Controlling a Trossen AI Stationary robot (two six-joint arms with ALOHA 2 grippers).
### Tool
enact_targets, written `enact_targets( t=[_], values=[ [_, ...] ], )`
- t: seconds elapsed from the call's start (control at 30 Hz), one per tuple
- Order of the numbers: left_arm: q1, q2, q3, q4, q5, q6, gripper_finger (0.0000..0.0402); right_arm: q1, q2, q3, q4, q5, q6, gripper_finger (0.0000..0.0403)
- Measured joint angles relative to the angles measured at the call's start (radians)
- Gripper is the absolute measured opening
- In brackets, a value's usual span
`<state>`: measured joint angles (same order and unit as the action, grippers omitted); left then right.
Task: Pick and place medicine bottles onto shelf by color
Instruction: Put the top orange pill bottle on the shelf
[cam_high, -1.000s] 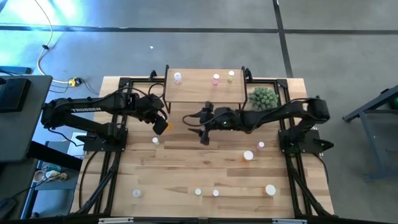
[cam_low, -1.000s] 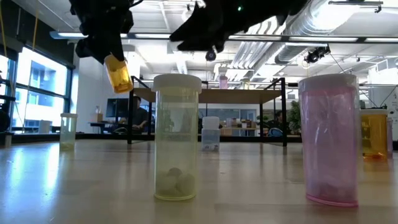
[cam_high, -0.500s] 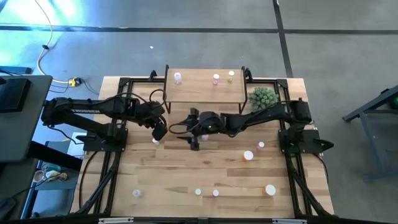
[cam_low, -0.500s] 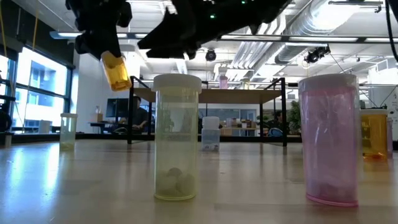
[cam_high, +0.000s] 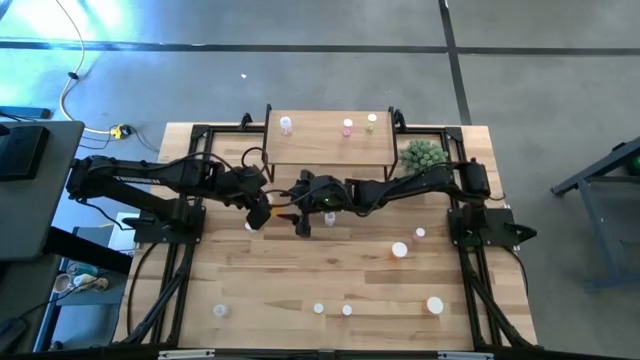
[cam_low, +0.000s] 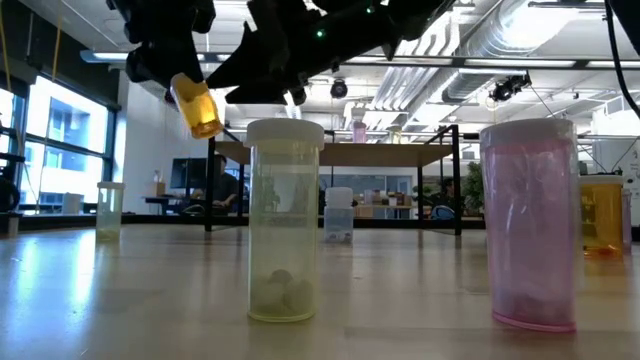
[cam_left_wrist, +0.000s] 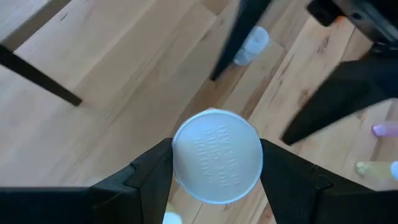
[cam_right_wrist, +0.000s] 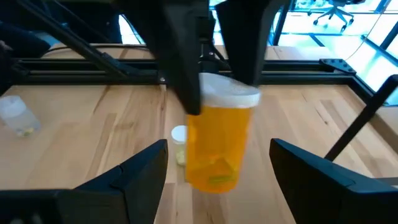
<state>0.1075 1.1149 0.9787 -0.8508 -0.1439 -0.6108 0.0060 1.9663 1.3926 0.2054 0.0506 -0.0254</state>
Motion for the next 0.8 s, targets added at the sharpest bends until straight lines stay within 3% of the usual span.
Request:
enact_targets(
  t=[0.8],
  values=[
    [0.0, 0.0, 0.0, 0.137, -0.001, 0.072, 0.0206, -0.008, -0.001, 0.0, -0.014, -0.051, 0.003, 0.0271]
  ],
)
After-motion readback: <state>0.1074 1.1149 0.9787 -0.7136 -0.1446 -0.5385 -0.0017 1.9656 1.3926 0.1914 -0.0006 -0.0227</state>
